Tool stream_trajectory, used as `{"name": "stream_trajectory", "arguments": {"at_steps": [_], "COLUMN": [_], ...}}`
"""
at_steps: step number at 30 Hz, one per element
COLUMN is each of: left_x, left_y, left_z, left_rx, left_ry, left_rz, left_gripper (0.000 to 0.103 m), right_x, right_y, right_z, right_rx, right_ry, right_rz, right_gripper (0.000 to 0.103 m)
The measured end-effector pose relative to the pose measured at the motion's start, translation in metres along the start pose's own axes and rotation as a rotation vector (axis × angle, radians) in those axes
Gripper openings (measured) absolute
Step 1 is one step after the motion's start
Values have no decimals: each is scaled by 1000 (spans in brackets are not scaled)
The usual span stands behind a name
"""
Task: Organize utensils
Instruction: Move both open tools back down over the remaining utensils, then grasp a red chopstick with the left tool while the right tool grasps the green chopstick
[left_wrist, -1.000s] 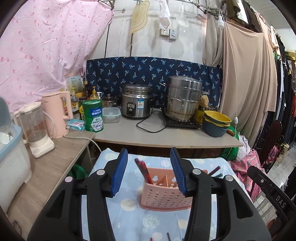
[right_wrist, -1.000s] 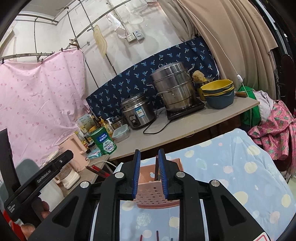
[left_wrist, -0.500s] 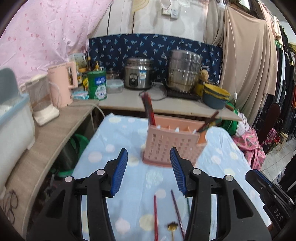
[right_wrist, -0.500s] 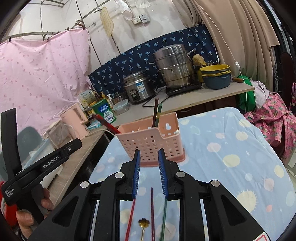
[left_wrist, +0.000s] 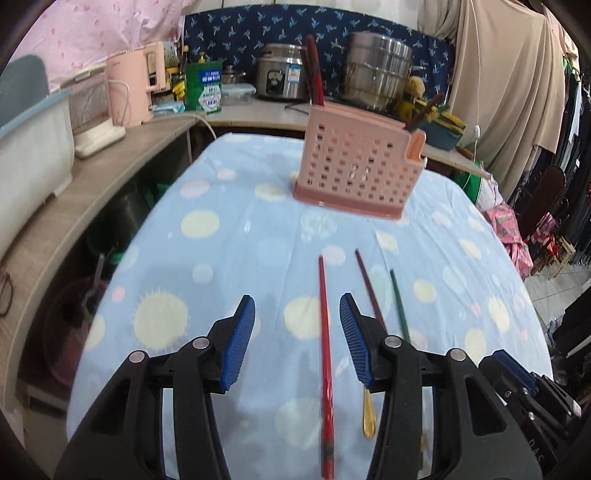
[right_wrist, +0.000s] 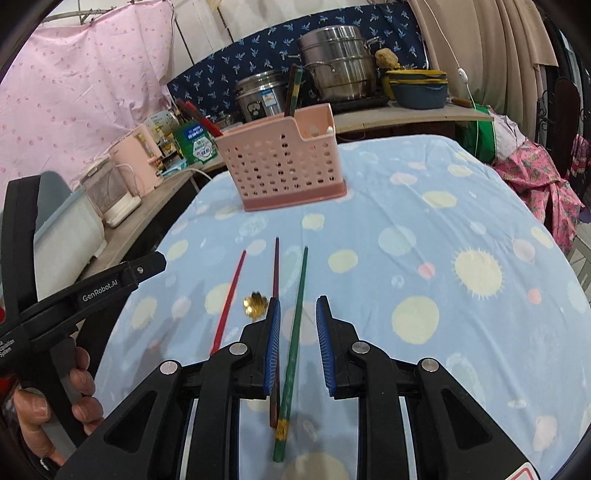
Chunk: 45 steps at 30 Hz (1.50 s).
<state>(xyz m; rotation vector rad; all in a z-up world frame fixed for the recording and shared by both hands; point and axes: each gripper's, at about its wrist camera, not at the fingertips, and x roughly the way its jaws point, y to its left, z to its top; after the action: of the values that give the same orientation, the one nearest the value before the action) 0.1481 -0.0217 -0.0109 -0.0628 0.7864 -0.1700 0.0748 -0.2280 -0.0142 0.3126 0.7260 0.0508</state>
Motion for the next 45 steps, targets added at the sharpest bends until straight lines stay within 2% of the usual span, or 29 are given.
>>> {"name": "stream_trajectory", "arguments": {"at_steps": [8, 13, 17, 20, 34, 45], "left_x": [10, 11, 9, 7, 4, 4], "left_y": [3, 0, 1, 1, -6, -8], "left_z": [-47, -65, -75, -81, -94, -99], "left_rx": [2, 5, 9, 18, 51, 77], "left_ry": [97, 126, 131, 134, 141, 137], "left_rz": [-7, -18, -30, -30, -36, -19], "left_gripper": [46, 46, 46, 52, 52, 52], "right_x": [7, 8, 9, 10, 15, 15], "right_y": [1, 9, 13, 14, 13, 1], "right_z": [-49, -68, -71, -74, -82, -81], "right_rx": [-24, -49, -61, -66, -69, -37], "right_ry": [97, 140, 145, 152, 171, 162], "right_rz": [-6, 9, 14, 17, -3, -22], "right_gripper": [21, 21, 21, 21, 21, 14]}}
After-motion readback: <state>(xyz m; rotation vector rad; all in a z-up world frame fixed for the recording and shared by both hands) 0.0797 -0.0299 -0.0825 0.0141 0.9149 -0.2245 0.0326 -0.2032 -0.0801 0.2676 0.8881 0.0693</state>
